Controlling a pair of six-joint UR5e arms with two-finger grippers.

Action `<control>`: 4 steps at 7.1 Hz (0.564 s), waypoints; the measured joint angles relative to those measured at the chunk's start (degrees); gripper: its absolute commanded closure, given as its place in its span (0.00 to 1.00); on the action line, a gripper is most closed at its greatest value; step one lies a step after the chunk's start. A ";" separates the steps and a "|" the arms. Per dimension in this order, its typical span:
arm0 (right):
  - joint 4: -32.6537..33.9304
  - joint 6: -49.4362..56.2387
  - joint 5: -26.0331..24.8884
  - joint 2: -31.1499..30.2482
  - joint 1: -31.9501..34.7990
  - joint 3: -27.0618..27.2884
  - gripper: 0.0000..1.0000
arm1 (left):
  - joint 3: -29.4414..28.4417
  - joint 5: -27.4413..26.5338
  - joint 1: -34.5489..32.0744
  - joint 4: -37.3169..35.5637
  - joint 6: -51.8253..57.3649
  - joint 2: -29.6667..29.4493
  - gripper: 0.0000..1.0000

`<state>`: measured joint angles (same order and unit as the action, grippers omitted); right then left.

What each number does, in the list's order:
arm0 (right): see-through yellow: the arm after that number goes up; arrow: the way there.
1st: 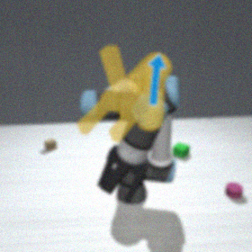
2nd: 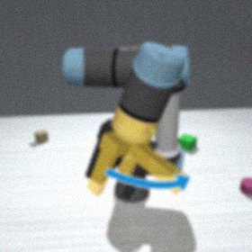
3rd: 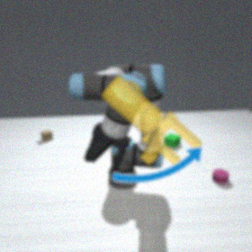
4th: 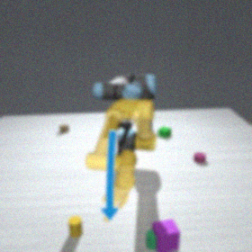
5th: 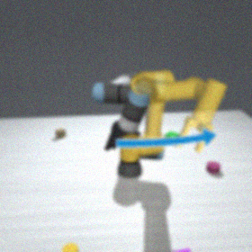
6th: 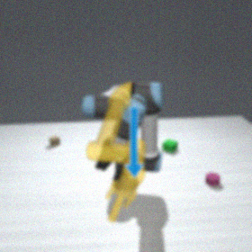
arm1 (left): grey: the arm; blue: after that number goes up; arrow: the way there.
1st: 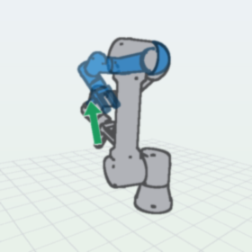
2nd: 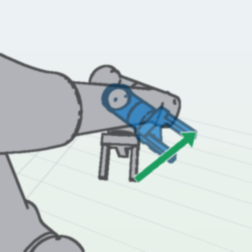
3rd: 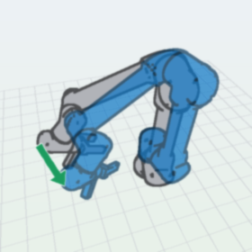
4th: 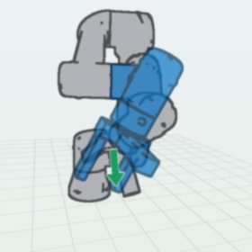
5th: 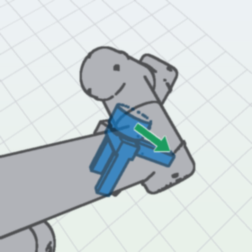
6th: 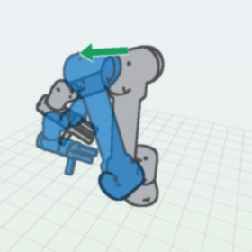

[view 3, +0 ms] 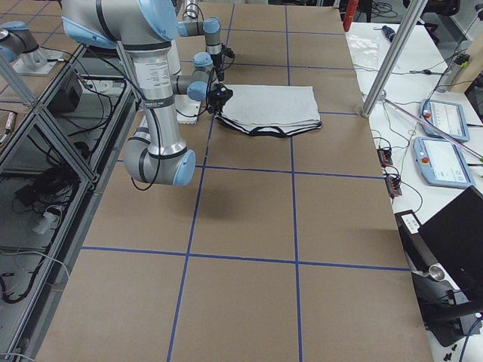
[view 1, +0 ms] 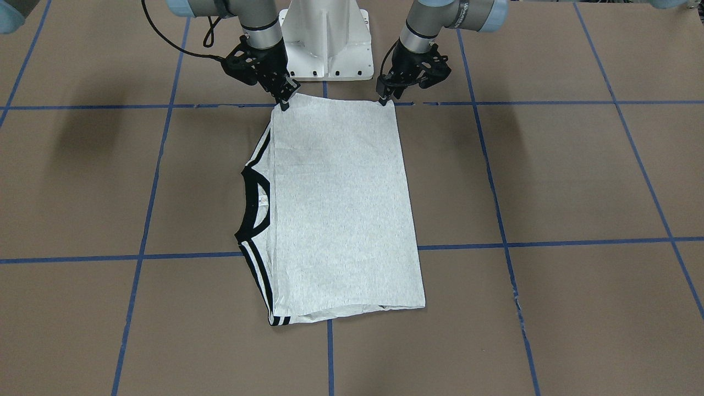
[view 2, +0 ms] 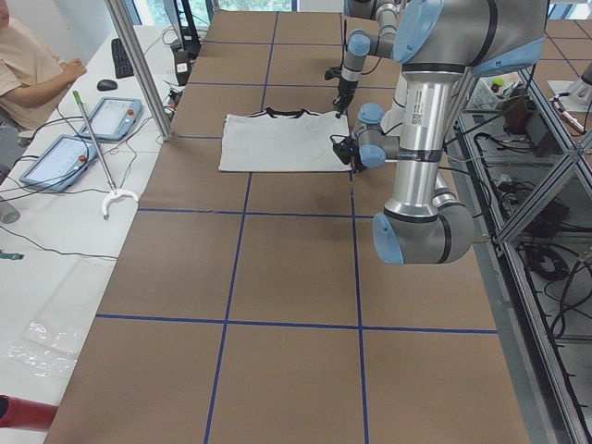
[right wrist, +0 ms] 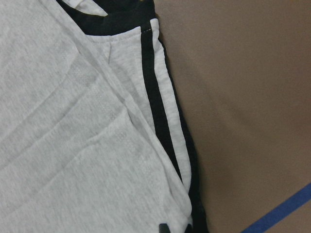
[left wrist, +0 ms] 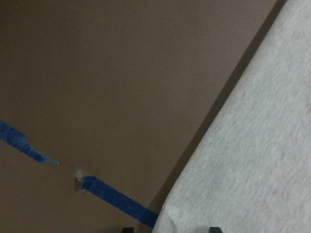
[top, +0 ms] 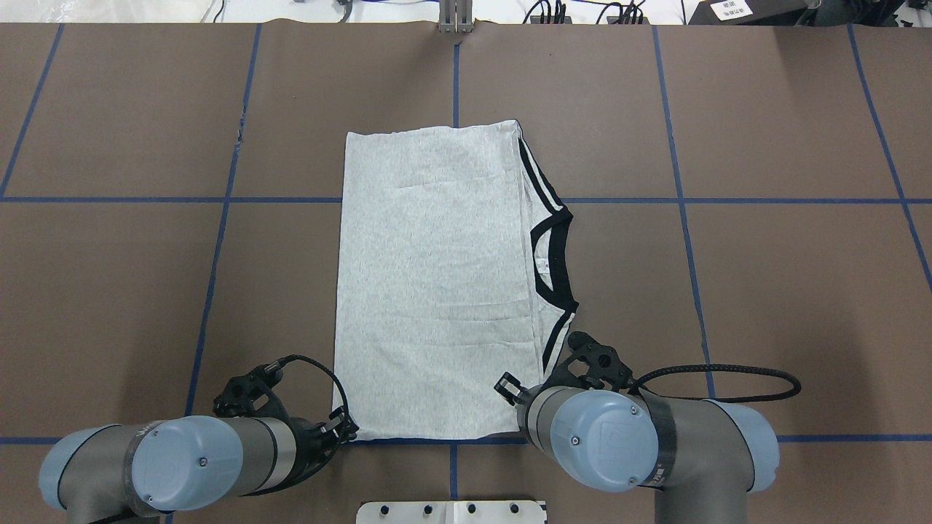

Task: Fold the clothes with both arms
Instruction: 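Grasp both near corners with the left and right grippers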

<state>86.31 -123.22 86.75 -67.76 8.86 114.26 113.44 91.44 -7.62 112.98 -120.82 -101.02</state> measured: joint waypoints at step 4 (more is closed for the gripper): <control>0.00 0.00 0.00 0.00 0.00 0.27 1.00 | 0.38 -1.19 -0.17 -0.04 0.08 0.28 0.60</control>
<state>86.31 -123.22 86.75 -67.76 8.86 114.53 113.81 90.25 -7.78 112.94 -120.74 -100.74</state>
